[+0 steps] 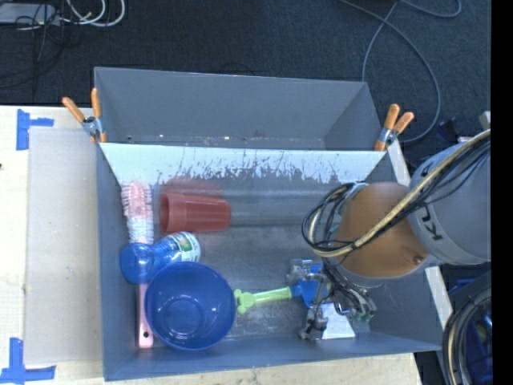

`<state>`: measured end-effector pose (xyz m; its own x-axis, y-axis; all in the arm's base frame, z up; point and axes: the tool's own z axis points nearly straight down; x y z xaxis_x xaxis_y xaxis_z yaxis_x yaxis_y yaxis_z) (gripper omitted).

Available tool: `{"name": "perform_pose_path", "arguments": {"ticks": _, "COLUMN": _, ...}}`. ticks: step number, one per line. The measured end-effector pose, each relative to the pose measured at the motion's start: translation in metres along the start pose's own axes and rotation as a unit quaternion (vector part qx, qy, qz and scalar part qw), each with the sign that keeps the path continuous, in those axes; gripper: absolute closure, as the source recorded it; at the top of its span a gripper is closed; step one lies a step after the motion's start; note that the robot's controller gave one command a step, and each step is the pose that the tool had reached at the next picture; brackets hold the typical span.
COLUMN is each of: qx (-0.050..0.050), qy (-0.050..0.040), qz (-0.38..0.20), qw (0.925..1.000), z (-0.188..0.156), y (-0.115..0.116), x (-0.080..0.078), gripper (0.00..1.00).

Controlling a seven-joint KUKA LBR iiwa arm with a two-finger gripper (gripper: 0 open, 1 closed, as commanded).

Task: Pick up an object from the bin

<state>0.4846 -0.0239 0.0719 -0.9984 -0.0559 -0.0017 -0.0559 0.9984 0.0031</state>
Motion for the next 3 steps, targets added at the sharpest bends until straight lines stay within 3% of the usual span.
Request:
{"name": "perform_pose_path", "arguments": {"ticks": 2, "qx": -0.001, "qy": -0.0034, "qz": 0.007, "qw": 1.0000, "z": -0.002, "y": -0.017, "x": 0.008, "gripper": 0.00}}
{"name": "perform_pose_path", "arguments": {"ticks": 3, "qx": -0.001, "qy": 0.0001, "qz": 0.013, "qw": 0.9999, "z": 0.001, "y": -0.017, "x": -0.007, "gripper": 0.00}}
